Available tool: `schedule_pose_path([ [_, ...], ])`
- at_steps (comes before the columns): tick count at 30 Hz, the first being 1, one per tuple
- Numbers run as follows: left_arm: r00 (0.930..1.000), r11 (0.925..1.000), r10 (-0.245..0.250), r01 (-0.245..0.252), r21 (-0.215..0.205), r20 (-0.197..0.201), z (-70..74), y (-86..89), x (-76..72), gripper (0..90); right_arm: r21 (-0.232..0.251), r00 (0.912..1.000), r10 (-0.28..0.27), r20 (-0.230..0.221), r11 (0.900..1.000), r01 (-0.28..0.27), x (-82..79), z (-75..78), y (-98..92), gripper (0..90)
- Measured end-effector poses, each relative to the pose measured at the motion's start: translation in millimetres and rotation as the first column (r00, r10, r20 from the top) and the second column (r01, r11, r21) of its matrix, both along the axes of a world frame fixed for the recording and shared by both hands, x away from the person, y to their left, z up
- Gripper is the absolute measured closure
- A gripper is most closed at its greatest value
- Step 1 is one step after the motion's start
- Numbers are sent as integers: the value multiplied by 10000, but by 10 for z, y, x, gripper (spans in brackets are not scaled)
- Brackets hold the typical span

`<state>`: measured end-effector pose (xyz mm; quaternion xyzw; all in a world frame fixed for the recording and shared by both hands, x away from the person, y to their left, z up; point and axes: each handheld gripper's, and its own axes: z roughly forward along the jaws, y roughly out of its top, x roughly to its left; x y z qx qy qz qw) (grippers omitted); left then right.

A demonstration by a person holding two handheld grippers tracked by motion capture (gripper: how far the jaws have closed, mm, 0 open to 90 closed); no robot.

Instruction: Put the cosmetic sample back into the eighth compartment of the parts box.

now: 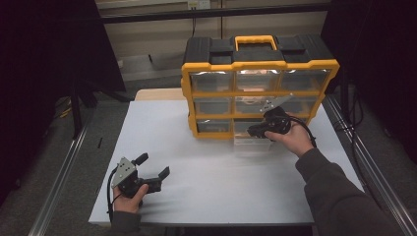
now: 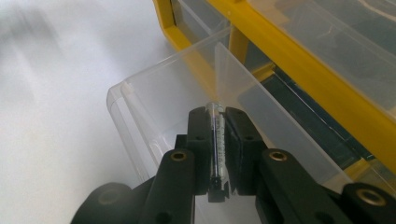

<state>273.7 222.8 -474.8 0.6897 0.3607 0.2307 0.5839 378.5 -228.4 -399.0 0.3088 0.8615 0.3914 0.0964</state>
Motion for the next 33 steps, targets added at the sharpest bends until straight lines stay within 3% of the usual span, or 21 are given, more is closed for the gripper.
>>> schedule_pose_path([
  [5,10000,9999,-63,63,134,6,1,10,2,29,-74,10000,-49,-42,10000,49,-3,10,-9,803],
  [10,10000,10000,5,-5,-1,-6,0,-1,0,28,-120,9999,-155,-14,9998,155,-11,20,-19,791],
  [12,10000,9999,-19,19,159,18,2,9,1,28,113,9999,-162,-19,9998,162,-11,9,-22,778],
  [17,10000,9999,-72,72,133,13,0,10,6,28,144,9994,-288,-167,9995,290,-28,21,-36,732],
  [24,10000,9997,-73,73,249,22,1,10,11,28,526,9977,-642,-201,9965,651,-37,54,-77,553],
  [27,10000,9999,-61,61,116,4,-5,-2,17,28,613,9975,-666,-228,9958,679,-46,66,-80,507],
  [33,9998,9998,-169,169,141,42,-6,-13,33,28,836,9958,-919,-20,9923,917,-99,101,-87,339],
])
